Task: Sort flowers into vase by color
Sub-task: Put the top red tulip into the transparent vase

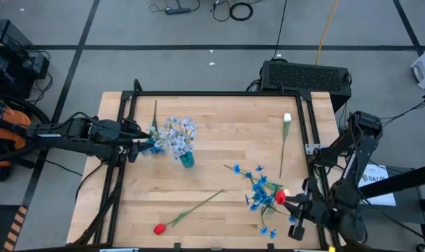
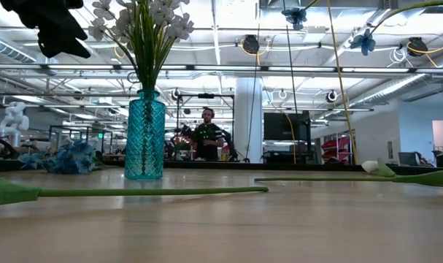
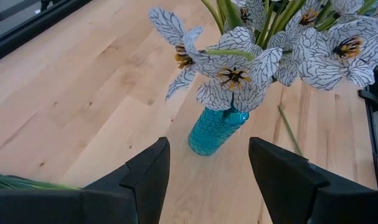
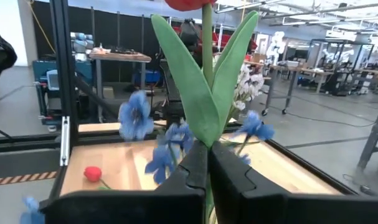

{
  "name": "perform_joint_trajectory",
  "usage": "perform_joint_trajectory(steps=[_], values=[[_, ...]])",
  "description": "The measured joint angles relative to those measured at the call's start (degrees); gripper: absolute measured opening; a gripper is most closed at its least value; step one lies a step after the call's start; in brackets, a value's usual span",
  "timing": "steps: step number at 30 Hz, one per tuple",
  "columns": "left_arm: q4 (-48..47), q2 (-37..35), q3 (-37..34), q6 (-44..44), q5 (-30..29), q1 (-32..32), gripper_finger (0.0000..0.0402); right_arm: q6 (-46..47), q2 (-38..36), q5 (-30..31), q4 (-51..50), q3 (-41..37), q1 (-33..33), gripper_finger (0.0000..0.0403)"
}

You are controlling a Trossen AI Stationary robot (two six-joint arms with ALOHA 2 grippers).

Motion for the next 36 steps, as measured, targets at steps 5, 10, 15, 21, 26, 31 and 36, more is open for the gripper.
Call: perform_joint_trajectory(steps=[5, 10, 15, 21, 26, 31, 36], values=[[0.0, 0.0, 0.0, 0.0, 0.0, 0.0, 0.0223, 14.9, 1.7, 0.0, -11.1, 0.0, 0.0, 0.0], [0.0, 0.0, 0.0, 0.0, 0.0, 0.0, 0.0223, 25.9, 3.9, 0.0, -18.5, 0.0, 0.0, 0.0], [0.0, 0.0, 0.0, 0.0, 0.0, 0.0, 0.0223, 37.4, 6.0, 0.0, -26.1, 0.0, 0.0, 0.0], [0.0, 0.0, 0.0, 0.0, 0.0, 0.0, 0.0223, 53.0, 7.9, 0.0, -37.2, 0.0, 0.0, 0.0], [0.0, 0.0, 0.0, 0.0, 0.0, 0.0, 0.0223, 61.0, 8.0, -0.3, -43.2, 0.0, 0.1, 0.0], [0.0, 0.0, 0.0, 0.0, 0.0, 0.0, 0.0223, 59.3, 7.3, -2.7, -43.3, 0.0, 0.4, 0.0011], [0.0, 0.0, 0.0, 0.0, 0.0, 0.0, 0.0223, 59.9, 2.7, -11.0, -43.5, 0.0, 0.4, 0.0048]])
